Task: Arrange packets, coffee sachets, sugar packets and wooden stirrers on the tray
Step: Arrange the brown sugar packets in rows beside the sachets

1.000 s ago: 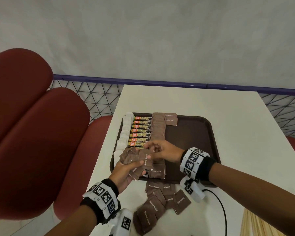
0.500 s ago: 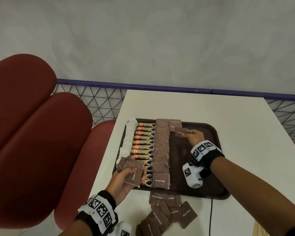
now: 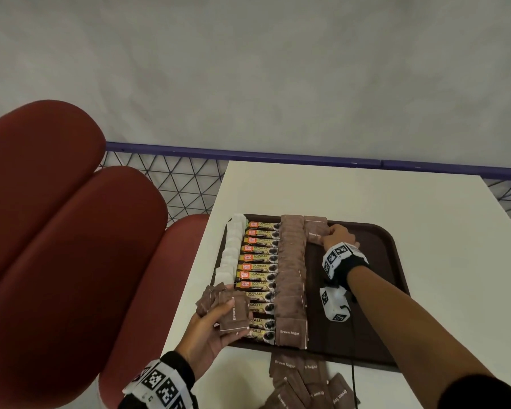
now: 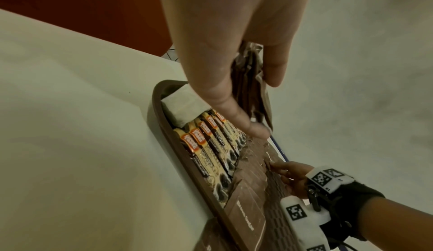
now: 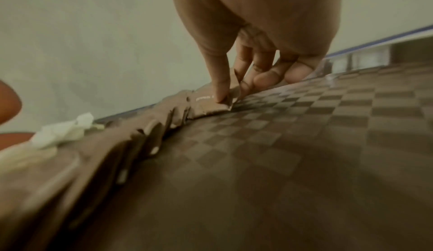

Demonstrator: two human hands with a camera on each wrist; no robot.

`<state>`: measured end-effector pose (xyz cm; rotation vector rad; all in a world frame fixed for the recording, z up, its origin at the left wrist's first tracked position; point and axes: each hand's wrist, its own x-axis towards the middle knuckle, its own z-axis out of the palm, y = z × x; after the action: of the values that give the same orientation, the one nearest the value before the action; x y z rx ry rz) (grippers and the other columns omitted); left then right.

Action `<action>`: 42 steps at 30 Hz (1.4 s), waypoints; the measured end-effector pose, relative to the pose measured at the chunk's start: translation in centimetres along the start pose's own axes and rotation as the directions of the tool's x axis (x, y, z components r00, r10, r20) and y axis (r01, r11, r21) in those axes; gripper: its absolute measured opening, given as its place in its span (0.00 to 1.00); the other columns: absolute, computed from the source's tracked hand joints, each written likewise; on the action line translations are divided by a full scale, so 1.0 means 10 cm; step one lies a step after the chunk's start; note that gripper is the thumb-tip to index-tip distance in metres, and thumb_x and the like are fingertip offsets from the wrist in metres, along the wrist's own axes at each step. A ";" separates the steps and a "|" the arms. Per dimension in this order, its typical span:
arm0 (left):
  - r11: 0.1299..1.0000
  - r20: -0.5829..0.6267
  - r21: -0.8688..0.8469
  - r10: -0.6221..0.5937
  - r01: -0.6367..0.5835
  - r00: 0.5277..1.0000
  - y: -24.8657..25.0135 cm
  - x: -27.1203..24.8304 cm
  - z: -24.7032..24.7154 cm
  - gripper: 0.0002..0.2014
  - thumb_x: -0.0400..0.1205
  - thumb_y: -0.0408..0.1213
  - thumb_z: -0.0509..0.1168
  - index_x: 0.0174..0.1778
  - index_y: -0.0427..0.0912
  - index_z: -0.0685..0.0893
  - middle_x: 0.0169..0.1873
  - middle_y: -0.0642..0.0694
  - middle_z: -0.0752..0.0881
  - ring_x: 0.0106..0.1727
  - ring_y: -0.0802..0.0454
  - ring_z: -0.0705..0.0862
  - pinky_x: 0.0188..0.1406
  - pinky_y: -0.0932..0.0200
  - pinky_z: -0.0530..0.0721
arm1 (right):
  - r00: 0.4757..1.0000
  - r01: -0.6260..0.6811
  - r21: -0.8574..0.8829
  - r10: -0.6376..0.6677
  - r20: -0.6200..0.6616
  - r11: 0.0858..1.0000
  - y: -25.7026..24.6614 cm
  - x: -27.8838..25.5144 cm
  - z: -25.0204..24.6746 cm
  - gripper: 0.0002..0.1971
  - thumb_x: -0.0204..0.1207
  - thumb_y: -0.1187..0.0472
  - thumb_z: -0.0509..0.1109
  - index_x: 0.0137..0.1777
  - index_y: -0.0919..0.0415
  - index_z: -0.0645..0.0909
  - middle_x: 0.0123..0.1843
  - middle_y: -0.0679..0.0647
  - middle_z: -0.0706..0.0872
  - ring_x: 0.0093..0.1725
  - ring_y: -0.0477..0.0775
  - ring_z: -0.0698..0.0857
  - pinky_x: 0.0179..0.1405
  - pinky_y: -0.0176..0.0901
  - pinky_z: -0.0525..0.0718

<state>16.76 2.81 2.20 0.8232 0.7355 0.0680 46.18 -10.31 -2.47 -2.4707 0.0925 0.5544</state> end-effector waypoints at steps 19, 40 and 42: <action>1.000 -0.006 0.007 0.008 -0.008 1.000 -0.05 0.00 0.12 0.14 0.81 0.23 0.57 0.57 0.39 0.82 0.47 0.34 0.90 0.48 0.38 0.90 0.40 0.50 0.90 | 0.850 0.485 -0.131 -0.501 -0.163 0.865 0.15 -0.58 0.03 0.09 0.73 0.64 0.67 0.53 0.58 0.78 0.58 0.57 0.79 0.61 0.61 0.73 0.60 0.52 0.72; 1.000 -0.048 -0.017 0.014 -0.014 0.999 -0.09 -0.08 0.01 0.19 0.81 0.23 0.56 0.69 0.32 0.75 0.58 0.30 0.85 0.55 0.35 0.87 0.37 0.51 0.90 | 0.679 0.734 -0.457 -0.563 0.472 0.503 0.53 -1.30 0.21 0.21 0.72 0.46 0.69 0.61 0.55 0.75 0.68 0.52 0.72 0.67 0.56 0.68 0.65 0.49 0.66; 1.000 -0.050 -0.019 0.011 -0.012 0.999 -0.09 -0.08 0.00 0.18 0.81 0.23 0.56 0.68 0.33 0.76 0.57 0.30 0.86 0.54 0.35 0.87 0.37 0.51 0.90 | 0.676 0.736 -0.395 -0.570 0.467 0.549 0.52 -1.30 0.22 0.13 0.73 0.49 0.69 0.55 0.52 0.78 0.63 0.50 0.74 0.65 0.54 0.69 0.63 0.47 0.67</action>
<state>15.97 1.93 2.01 0.8100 0.7763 0.1060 32.59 -14.09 -1.61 -2.6349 -1.2700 0.6381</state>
